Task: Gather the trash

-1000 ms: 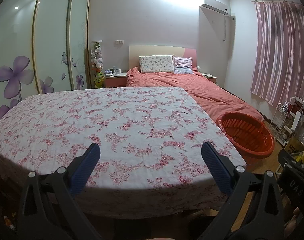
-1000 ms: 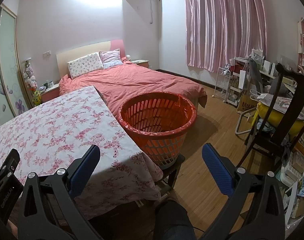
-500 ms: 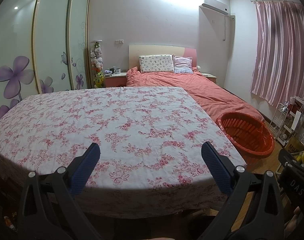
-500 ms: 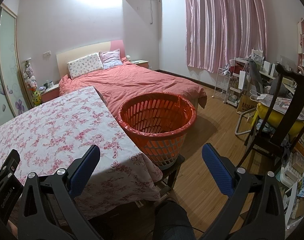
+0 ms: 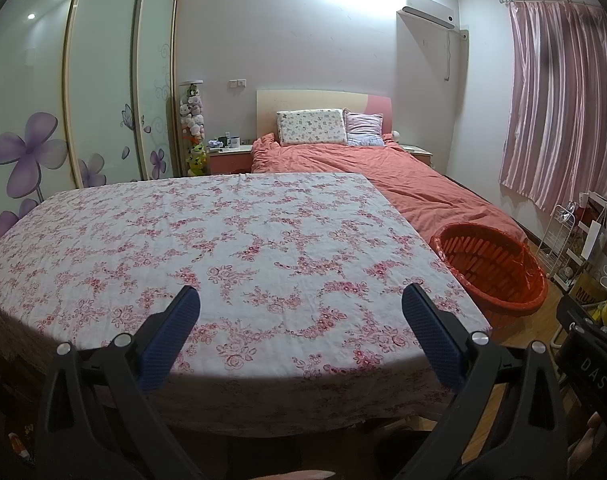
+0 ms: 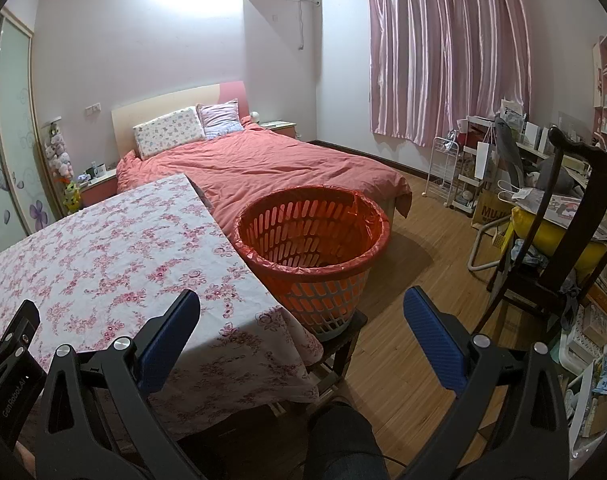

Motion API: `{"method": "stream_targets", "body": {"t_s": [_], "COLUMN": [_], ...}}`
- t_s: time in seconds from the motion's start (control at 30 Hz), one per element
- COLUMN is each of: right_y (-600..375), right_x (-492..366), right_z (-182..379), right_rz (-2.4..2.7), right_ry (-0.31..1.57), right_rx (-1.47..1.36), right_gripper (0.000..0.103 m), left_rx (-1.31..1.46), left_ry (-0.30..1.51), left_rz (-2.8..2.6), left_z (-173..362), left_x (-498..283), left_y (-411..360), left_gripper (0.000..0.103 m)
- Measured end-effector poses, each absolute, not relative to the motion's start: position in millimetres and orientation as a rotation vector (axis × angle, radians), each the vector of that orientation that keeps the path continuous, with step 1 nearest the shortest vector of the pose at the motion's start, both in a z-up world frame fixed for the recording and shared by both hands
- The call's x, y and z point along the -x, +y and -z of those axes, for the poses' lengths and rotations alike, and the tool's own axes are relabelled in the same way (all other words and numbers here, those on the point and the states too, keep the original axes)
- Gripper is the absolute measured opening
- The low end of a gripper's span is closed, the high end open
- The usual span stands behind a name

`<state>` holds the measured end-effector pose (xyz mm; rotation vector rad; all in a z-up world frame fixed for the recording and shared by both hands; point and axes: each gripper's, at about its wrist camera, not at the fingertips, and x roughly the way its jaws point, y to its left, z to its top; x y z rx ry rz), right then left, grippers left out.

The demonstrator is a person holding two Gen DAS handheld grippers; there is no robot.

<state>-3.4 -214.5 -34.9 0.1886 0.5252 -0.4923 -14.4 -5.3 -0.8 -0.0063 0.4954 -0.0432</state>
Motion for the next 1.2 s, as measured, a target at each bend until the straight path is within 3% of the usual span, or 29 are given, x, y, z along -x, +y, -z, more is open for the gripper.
{"method": "stream_targets", "body": {"t_s": [1.2], "right_y": [-214.0], "right_x": [4.2], "right_z": [36.4], "right_rz": [0.493], "right_ry": [0.524], "right_rx": [-0.188], "right_gripper": [0.101], "left_rx": [-0.001], "left_ry": [0.503], "left_rz": [0.046], "left_z": [3.5], "left_x": [15.2], "left_y": [-5.6], "left_gripper": [0.099]}}
